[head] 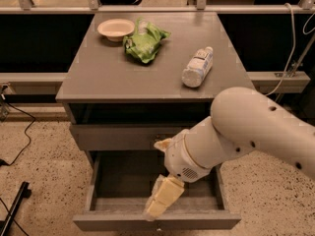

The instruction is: Close middle drawer

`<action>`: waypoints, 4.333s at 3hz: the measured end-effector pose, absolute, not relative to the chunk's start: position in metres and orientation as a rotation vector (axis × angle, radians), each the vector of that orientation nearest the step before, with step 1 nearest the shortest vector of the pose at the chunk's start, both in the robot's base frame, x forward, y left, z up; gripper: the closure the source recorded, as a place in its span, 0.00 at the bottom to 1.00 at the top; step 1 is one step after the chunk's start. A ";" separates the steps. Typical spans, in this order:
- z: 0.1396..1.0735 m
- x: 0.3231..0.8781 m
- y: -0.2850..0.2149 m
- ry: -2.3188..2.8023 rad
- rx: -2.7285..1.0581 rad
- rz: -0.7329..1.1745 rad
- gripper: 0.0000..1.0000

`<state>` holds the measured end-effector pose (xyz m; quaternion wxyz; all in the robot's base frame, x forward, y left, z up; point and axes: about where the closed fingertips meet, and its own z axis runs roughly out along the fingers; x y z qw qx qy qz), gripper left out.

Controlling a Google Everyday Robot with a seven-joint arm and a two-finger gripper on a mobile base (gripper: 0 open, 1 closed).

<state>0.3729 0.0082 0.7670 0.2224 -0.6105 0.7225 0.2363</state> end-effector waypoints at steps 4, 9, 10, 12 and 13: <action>0.650 0.341 -0.016 2.105 -1.665 0.529 0.00; 0.478 0.324 -0.073 1.886 -1.627 0.487 0.37; 0.455 0.321 -0.083 1.795 -1.689 0.471 0.61; 0.396 0.339 -0.108 1.783 -1.631 0.453 1.00; 0.378 0.359 -0.110 1.793 -1.581 0.420 1.00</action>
Offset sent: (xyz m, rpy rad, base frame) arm 0.0042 -0.0777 -0.1419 0.0978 -0.5457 -0.2126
